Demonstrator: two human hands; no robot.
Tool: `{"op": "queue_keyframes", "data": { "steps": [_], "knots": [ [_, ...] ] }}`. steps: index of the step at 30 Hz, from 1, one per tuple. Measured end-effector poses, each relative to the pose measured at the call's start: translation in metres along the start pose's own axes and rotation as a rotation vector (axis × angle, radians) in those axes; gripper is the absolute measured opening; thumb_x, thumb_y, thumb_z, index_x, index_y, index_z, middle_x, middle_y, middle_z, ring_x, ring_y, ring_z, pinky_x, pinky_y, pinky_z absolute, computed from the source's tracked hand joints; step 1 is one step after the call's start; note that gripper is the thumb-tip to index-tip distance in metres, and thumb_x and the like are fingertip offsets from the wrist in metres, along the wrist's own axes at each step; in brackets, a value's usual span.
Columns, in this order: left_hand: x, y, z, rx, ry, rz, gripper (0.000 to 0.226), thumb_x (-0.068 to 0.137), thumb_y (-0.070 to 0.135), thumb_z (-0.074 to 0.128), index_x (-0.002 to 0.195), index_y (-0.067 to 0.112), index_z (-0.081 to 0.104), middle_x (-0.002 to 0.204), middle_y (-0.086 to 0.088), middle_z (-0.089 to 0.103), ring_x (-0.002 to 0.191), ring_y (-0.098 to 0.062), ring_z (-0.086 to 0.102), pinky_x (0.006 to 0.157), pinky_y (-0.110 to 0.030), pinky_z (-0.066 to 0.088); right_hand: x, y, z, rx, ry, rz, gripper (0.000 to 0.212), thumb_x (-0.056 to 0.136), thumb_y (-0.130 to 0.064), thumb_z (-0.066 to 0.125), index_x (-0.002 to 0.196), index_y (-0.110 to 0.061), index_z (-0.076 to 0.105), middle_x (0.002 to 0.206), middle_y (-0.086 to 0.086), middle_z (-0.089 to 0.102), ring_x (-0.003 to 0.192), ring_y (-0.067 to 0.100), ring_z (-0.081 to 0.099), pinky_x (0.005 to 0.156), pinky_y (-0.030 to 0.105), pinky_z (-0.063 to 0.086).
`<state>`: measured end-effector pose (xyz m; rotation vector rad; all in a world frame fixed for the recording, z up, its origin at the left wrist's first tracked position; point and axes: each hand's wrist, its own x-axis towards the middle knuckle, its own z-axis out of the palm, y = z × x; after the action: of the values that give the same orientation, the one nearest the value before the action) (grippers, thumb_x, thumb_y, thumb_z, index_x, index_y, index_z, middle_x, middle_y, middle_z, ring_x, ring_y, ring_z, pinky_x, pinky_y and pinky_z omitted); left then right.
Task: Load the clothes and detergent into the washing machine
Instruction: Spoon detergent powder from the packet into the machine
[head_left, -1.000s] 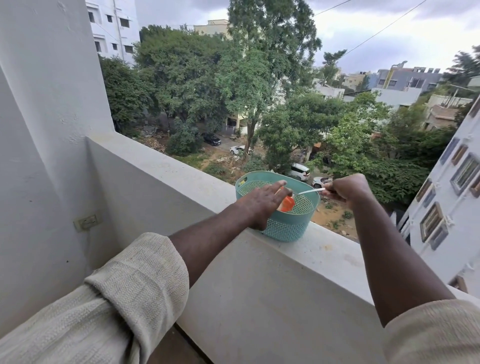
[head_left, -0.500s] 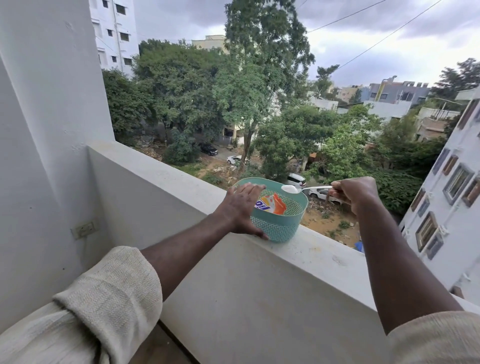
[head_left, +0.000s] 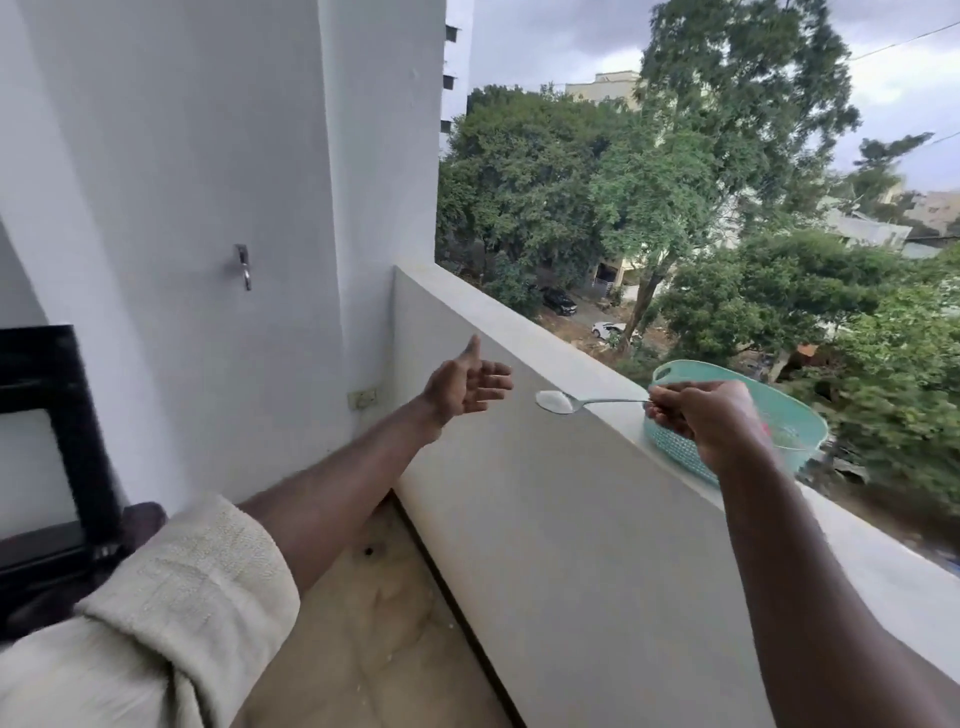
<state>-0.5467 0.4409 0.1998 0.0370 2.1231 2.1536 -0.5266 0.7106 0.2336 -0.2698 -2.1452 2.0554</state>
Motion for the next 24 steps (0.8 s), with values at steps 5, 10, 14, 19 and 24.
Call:
{"op": "queue_keyframes", "data": {
  "steps": [5, 10, 14, 19, 24],
  "knots": [
    [-0.072, -0.038, -0.111, -0.069, 0.113, -0.130, 0.066, 0.101, 0.050, 0.019, 0.108, 0.003, 0.065, 0.104, -0.015, 0.067, 0.092, -0.025, 0.065, 0.088, -0.034, 0.047, -0.044, 0.042, 0.119, -0.008, -0.308, 0.035, 0.011, 0.085, 0.003, 0.064, 0.075, -0.001, 0.066, 0.044, 0.001, 0.063, 0.040, 0.006, 0.061, 0.045, 0.012, 0.050],
    [-0.155, -0.086, -0.200, -0.124, 0.235, -0.215, 0.065, 0.102, 0.040, 0.017, 0.124, -0.006, 0.058, 0.114, -0.023, 0.069, 0.102, -0.028, 0.063, 0.091, -0.034, 0.047, -0.104, 0.088, 0.225, -0.059, -0.583, 0.067, 0.012, 0.086, 0.002, 0.064, 0.074, 0.000, 0.066, 0.060, 0.013, 0.061, 0.045, 0.010, 0.060, 0.049, 0.012, 0.052],
    [-0.223, -0.134, -0.246, -0.166, 0.330, -0.265, 0.066, 0.102, 0.038, 0.016, 0.125, -0.007, 0.057, 0.111, -0.017, 0.067, 0.100, -0.027, 0.064, 0.099, -0.036, 0.044, -0.155, 0.129, 0.288, -0.127, -0.827, 0.094, 0.021, 0.087, 0.004, 0.060, 0.067, 0.000, 0.061, 0.047, 0.002, 0.061, 0.042, 0.009, 0.054, 0.046, 0.011, 0.048],
    [-0.297, -0.193, -0.278, -0.235, 0.459, -0.312, 0.067, 0.103, 0.040, 0.015, 0.122, -0.006, 0.060, 0.124, -0.027, 0.062, 0.100, -0.027, 0.066, 0.090, -0.032, 0.050, -0.201, 0.187, 0.339, -0.241, -1.057, 0.097, 0.016, 0.089, 0.004, 0.059, 0.074, 0.000, 0.063, 0.048, -0.001, 0.064, 0.043, 0.003, 0.059, 0.047, 0.013, 0.050],
    [-0.336, -0.235, -0.286, -0.256, 0.589, -0.344, 0.063, 0.103, 0.040, 0.017, 0.121, 0.002, 0.063, 0.127, -0.021, 0.063, 0.115, -0.027, 0.062, 0.102, -0.038, 0.044, -0.224, 0.215, 0.372, -0.377, -1.173, -0.006, 0.007, 0.087, 0.002, 0.062, 0.086, 0.008, 0.066, 0.067, 0.014, 0.065, 0.050, 0.007, 0.064, 0.055, 0.017, 0.056]
  ]
}}
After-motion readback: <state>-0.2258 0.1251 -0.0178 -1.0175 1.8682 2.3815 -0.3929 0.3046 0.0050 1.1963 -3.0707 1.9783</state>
